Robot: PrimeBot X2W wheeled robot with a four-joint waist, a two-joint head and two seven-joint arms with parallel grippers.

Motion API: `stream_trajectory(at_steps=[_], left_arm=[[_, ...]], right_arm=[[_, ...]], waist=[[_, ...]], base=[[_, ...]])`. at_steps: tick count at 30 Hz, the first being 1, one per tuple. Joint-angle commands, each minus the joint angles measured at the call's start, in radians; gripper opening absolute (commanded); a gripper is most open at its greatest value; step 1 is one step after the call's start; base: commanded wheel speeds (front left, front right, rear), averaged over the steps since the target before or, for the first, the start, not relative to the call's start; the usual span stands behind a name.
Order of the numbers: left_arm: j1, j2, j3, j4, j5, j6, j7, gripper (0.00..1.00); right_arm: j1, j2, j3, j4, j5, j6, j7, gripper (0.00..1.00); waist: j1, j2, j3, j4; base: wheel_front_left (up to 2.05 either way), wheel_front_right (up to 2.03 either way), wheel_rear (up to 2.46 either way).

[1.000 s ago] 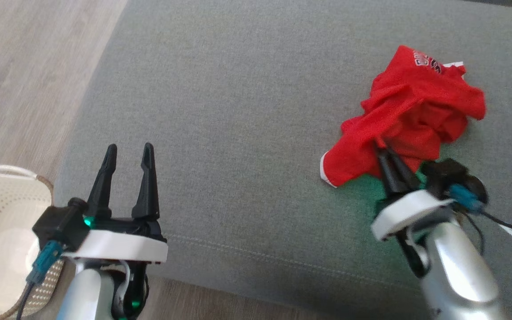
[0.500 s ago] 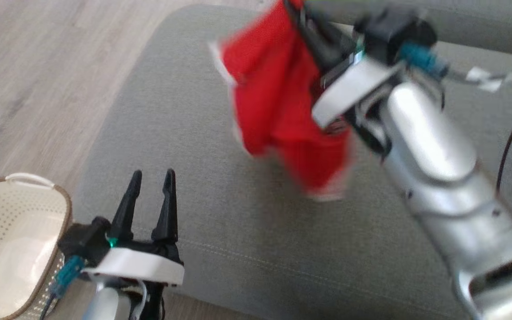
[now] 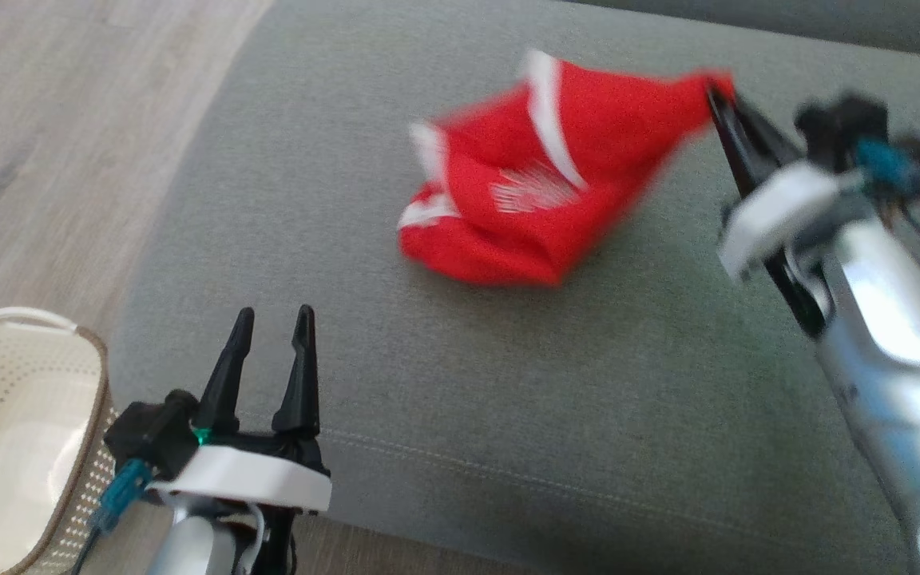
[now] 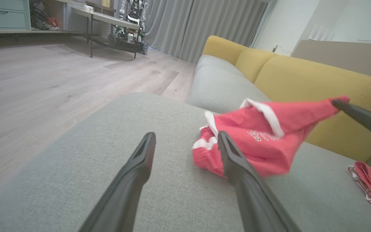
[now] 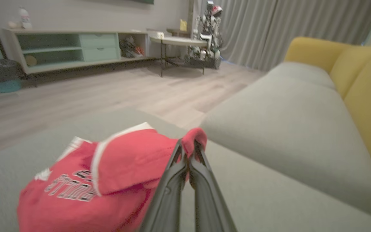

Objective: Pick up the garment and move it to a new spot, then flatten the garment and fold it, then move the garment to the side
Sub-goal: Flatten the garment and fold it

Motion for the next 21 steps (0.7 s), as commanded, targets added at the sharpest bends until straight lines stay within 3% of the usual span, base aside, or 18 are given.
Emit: stream_trajectory(at_steps=[1,9,10,11,14,21], left_arm=[[-0.057,0.004,0.021,-0.03,0.0,0.004,-0.005,1.0],[-0.075,0.004,0.022,-0.017,0.018,-0.004,-0.005,1.0],[-0.076,0.004,0.024,-0.016,0.02,-0.004,-0.005,1.0],[-0.078,0.004,0.025,-0.014,0.023,-0.006,-0.005,1.0],[-0.084,0.004,0.029,-0.012,0.031,-0.009,-0.005,1.0],[-0.093,0.004,0.035,-0.007,0.044,-0.017,-0.005,1.0]], right_arm=[[0.019,-0.006,0.007,-0.027,0.019,0.0,0.0,0.0],[0.164,-0.077,-0.01,-0.022,0.103,0.0,0.069,0.0],[0.176,-0.082,-0.017,-0.015,0.106,0.0,0.091,0.28],[0.186,-0.088,-0.025,-0.005,0.096,0.0,0.111,1.0],[0.196,-0.084,-0.094,0.011,0.051,0.0,0.113,1.0],[0.221,0.001,-0.23,-0.06,-0.056,0.0,0.053,1.0]], waist=[[0.0,0.0,0.017,-0.022],[0.0,0.0,0.03,-0.093],[0.0,0.0,0.03,-0.103],[0.0,0.0,0.029,-0.113],[0.0,0.0,0.026,-0.139],[0.0,0.0,0.013,-0.18]], base=[[0.0,0.0,0.0],[0.0,0.0,0.0],[0.0,0.0,0.0],[0.0,0.0,0.0],[0.0,0.0,0.0],[0.0,0.0,0.0]])
